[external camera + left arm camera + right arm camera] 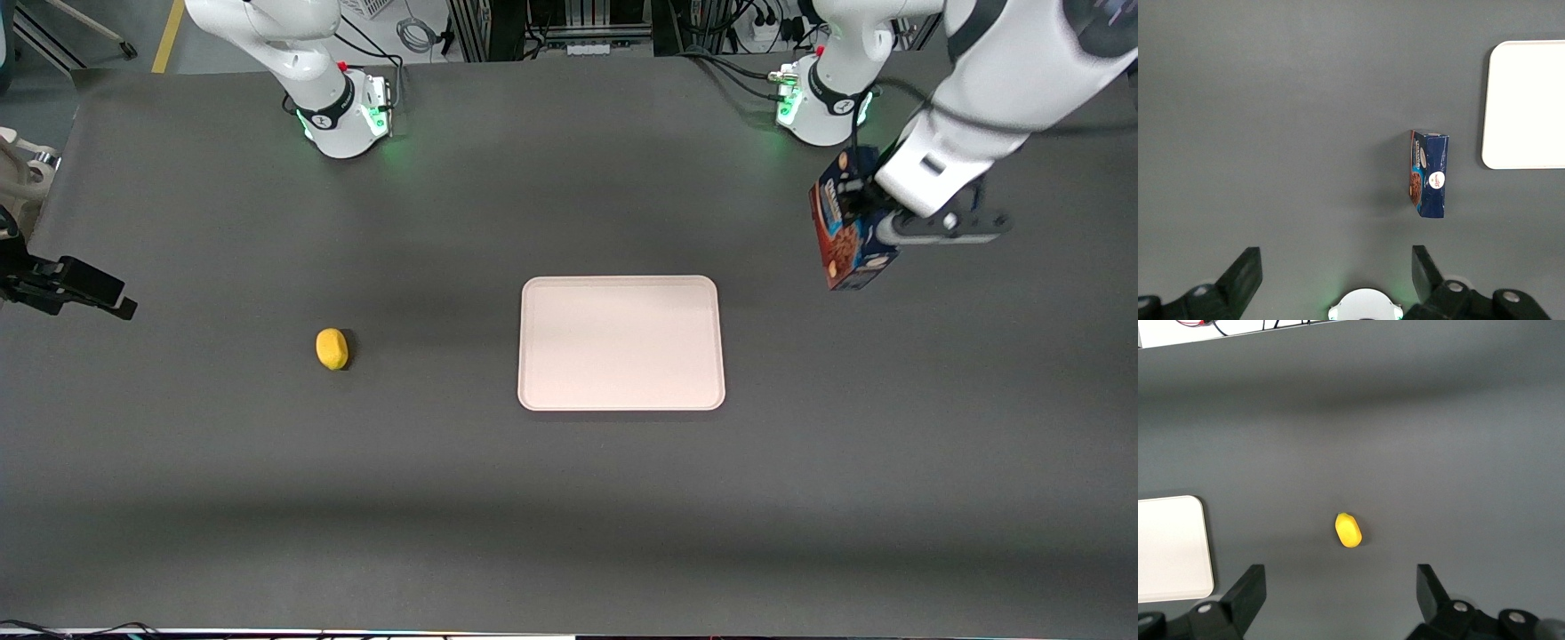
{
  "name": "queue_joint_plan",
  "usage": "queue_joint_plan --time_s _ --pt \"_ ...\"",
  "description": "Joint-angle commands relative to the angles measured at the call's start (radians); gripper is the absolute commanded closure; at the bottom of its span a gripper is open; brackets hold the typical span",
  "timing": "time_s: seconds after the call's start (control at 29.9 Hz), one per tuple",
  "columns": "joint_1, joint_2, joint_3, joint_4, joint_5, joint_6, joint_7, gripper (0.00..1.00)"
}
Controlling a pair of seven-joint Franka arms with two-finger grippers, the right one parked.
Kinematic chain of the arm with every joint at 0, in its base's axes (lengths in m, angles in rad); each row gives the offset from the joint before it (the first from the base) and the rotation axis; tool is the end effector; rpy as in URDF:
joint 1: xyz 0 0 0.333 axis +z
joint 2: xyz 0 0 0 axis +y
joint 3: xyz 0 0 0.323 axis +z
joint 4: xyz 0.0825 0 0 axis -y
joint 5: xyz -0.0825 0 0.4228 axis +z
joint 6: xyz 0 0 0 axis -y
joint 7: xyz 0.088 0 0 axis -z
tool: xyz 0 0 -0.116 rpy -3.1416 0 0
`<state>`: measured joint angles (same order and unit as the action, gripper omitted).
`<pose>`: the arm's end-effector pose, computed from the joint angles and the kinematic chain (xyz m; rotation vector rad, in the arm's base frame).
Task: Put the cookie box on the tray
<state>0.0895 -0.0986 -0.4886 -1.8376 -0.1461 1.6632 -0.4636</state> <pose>0.5090 -0.2410 0.5445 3.0796 0.1362 -0.1850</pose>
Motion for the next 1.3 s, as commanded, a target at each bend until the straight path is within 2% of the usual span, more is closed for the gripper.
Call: queue_joint_plan --time_s 0.0,0.17,0.3,0.5,0.8,1.04,1.17,1.24,1.27 --pt "-0.005 0.186 -0.034 0.02 0.02 0.093 -0.046 0.79" --pt "-0.007 0.302 -0.065 -0.04 0.092 0.249 -0.046 0.79" --pt "-0.011 0.368 -0.071 -0.075 0.1 0.369 -0.05 0.79" --pt "-0.02 0.454 -0.088 -0.086 0.155 0.487 -0.089 0.79" --pt "-0.027 0.531 -0.091 -0.088 0.256 0.586 -0.102 0.75" --pt "-0.028 0.565 -0.091 -0.104 0.283 0.636 -0.102 0.74" --pt "-0.027 0.566 -0.091 -0.138 0.315 0.675 -0.102 0.68" --pt "-0.027 0.568 -0.091 -0.147 0.315 0.684 -0.104 0.58" --pt "-0.027 0.568 -0.091 -0.149 0.316 0.685 -0.104 0.48"
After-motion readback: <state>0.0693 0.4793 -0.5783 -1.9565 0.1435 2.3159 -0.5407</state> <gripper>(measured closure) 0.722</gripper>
